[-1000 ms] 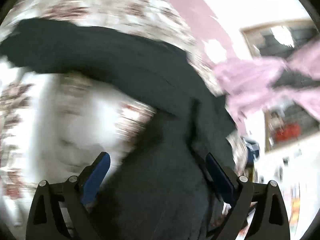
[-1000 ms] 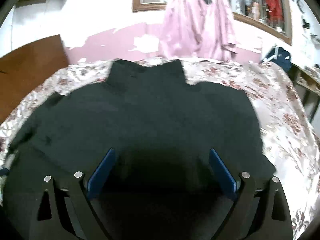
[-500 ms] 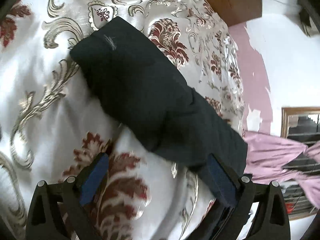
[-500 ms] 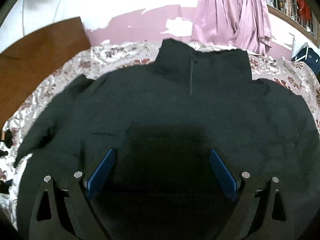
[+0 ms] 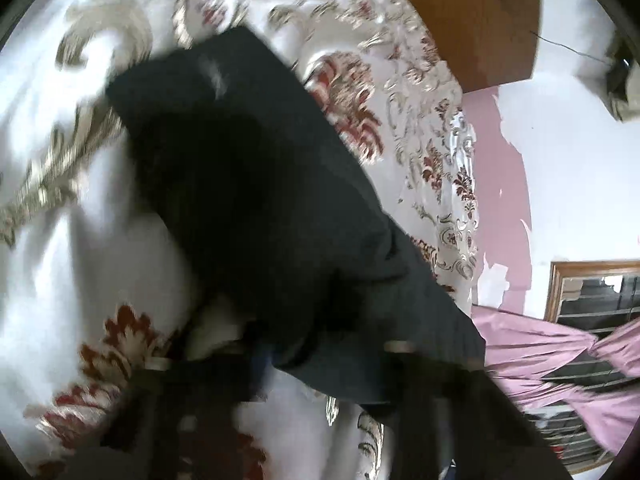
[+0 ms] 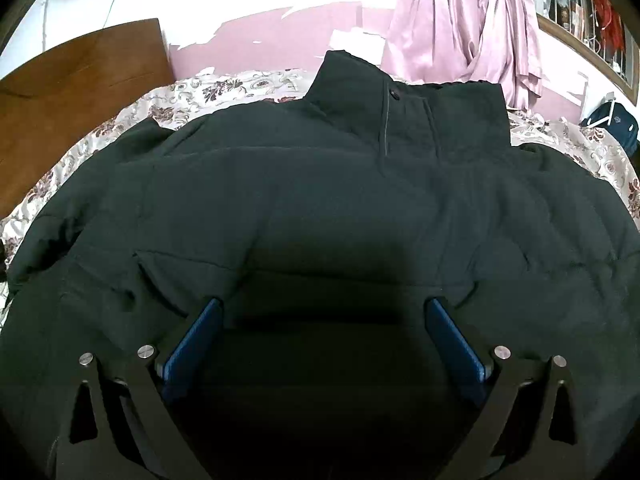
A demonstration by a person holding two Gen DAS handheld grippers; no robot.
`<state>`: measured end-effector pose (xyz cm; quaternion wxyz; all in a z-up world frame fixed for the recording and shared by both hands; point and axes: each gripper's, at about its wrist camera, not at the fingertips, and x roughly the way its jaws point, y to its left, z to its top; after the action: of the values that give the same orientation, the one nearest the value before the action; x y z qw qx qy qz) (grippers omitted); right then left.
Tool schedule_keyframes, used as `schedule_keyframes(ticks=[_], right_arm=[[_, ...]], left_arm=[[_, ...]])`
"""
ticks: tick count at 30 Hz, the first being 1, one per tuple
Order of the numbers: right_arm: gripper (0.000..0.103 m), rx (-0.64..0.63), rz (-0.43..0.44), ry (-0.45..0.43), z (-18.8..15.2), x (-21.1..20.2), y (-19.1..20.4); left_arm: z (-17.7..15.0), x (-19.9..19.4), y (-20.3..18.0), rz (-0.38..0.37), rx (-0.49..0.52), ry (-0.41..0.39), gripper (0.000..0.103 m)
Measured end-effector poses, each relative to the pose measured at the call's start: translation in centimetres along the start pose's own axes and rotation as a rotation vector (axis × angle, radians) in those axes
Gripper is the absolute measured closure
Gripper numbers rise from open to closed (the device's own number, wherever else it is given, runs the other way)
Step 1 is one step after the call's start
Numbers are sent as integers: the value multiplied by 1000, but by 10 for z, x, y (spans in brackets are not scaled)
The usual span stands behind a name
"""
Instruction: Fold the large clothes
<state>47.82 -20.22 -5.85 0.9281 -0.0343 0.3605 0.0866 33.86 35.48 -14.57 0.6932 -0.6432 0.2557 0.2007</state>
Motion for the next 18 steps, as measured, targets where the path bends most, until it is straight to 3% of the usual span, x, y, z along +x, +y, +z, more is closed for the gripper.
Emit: schedule_keyframes(ticks=[5,11,18], right_arm=[[3,-7,-10,-6,-1,0,1],[3,-5,-8,-15,-1,-2,1],[3,91,101,-6,3,-30,-27]], left_arm=[[6,-25,-17,-45,66,-107,97],[8,-68,-81,-80,260,-197,98],[-28,-125,-199,-165,642,-272,98]])
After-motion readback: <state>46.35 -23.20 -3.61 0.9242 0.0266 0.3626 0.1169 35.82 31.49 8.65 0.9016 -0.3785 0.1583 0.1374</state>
